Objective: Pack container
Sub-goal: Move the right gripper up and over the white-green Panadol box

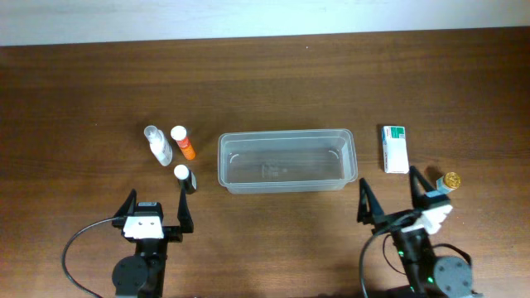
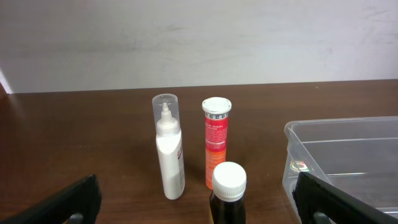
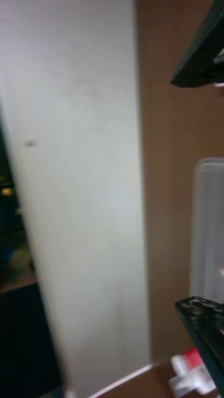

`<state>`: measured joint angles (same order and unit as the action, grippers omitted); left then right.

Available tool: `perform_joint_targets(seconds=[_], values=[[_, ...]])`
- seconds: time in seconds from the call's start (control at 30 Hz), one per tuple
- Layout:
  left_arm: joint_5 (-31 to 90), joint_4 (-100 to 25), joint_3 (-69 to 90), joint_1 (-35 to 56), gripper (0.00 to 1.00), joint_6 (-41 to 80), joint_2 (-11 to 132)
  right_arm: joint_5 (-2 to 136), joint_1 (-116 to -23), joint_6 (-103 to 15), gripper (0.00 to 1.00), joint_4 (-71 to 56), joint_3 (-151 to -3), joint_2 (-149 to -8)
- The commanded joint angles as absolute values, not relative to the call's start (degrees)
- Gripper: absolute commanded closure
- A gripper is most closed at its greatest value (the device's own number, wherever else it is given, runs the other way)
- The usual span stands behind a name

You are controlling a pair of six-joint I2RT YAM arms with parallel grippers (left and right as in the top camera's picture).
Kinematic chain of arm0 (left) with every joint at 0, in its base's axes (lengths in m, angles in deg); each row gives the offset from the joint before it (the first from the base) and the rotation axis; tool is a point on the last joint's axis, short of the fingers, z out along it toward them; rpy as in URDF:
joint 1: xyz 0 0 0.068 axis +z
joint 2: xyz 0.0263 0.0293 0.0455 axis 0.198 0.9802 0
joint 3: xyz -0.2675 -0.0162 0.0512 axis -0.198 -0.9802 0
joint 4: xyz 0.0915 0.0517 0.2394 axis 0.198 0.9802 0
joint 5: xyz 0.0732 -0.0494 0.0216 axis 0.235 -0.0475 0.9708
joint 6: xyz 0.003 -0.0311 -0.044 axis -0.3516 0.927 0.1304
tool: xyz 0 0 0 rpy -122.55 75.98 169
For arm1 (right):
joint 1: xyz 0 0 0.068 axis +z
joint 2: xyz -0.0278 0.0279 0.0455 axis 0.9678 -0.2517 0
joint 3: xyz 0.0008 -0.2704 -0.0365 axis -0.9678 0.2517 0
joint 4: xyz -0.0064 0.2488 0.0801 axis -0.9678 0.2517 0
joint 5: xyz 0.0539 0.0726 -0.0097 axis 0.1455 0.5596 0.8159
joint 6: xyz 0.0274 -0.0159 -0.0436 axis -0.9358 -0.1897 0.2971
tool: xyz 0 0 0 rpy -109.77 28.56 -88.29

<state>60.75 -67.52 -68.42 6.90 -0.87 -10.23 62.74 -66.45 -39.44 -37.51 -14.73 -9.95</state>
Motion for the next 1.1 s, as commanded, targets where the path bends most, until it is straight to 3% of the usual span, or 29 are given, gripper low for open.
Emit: perform_joint_targets(seconds=[0.0,0.5,0.67,0.83,1.07], values=[[61.82,-67.41,-68.52,7.15,0.01,-1.97,-10.82,60.43,-66.82,-40.32,0.02,-37.68,-20.87,-12.09],[61.82,-67.41,-68.52,7.15,0.01,-1.97,-10.82,59.66,-66.95,-39.36,0.02,-28.15,-56.65,-43.52],[61.82,-67.41,-68.52,7.15,0.01,-1.97,-10.82,59.27,-67.08,-31.99,0.02,-20.66,-70.66,-53.05],[61.82,-67.41,-68.52,7.15,0.01,-1.97,-10.82,60.87,-71.41,-30.33,0.02,-2.21,-86.83,-63.93],[61.82,-67.41,-68.52,7.15,0.01,-1.97,-10.82,70.09,-86.03,-30.37,0.02,29.81,-111.01,-85.22]])
